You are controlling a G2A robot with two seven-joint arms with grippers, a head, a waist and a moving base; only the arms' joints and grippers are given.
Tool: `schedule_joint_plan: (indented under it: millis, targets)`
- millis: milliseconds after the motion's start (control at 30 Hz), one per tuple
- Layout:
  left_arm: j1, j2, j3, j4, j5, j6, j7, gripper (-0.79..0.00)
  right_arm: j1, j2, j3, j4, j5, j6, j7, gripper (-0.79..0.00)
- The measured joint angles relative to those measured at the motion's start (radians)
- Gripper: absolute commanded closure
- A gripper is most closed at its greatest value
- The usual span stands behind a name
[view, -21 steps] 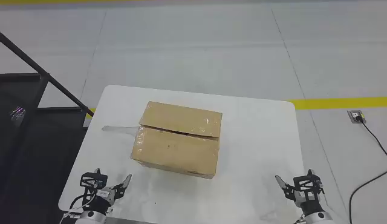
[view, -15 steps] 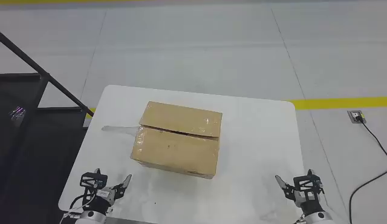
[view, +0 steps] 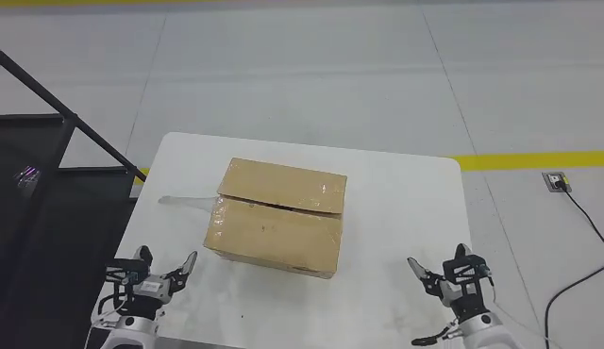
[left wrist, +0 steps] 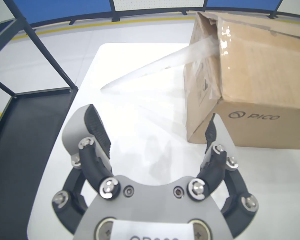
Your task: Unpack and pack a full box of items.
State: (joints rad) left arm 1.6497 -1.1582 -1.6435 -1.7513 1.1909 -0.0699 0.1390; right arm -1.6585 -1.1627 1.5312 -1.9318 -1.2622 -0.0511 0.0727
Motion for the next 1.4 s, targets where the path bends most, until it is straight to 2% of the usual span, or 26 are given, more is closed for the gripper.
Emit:
schedule_joint_plan:
  millis: [200, 533, 600, 733, 800, 933, 1000, 1133, 1400]
  targets:
    - [-0.061, 0.001, -0.022, 0.050, -0.040, -0.060, 0.014, -0.785, 0.041, -0.008, -0.052, -0.062, 0.026, 0.013, 0.064, -0.785]
    - [-0.063, 0.001, -0.022, 0.052, -0.039, -0.057, 0.011, -0.785, 0.042, -0.008, -0.058, -0.060, 0.033, 0.001, 0.066, -0.785]
    - [-0.070, 0.000, -0.019, 0.055, -0.043, -0.054, 0.010, -0.785, 0.054, -0.010, -0.071, -0.050, 0.082, -0.047, 0.081, -0.785]
    - [-0.134, -0.007, 0.010, 0.108, -0.069, -0.029, 0.024, -0.785, 0.144, -0.012, -0.110, 0.003, 0.252, -0.187, 0.186, -0.785]
    - [-0.167, -0.010, 0.025, 0.140, -0.068, -0.022, 0.034, -0.785, 0.188, -0.014, -0.126, 0.029, 0.316, -0.223, 0.232, -0.785]
    - [-0.237, -0.017, 0.059, 0.218, -0.086, -0.019, 0.047, -0.785, 0.279, -0.018, -0.139, 0.091, 0.547, -0.298, 0.323, -0.785]
    - [-0.260, -0.020, 0.067, 0.242, -0.096, -0.023, 0.058, -0.785, 0.295, -0.018, -0.135, 0.100, 0.612, -0.305, 0.350, -0.785]
    - [-0.295, -0.023, 0.070, 0.265, -0.119, -0.038, 0.064, -0.785, 0.293, -0.018, -0.135, 0.099, 0.602, -0.304, 0.345, -0.785]
    - [-0.344, -0.026, 0.117, 0.307, -0.061, -0.072, 0.039, -0.785, 0.286, -0.017, -0.137, 0.107, 0.630, -0.296, 0.353, -0.785]
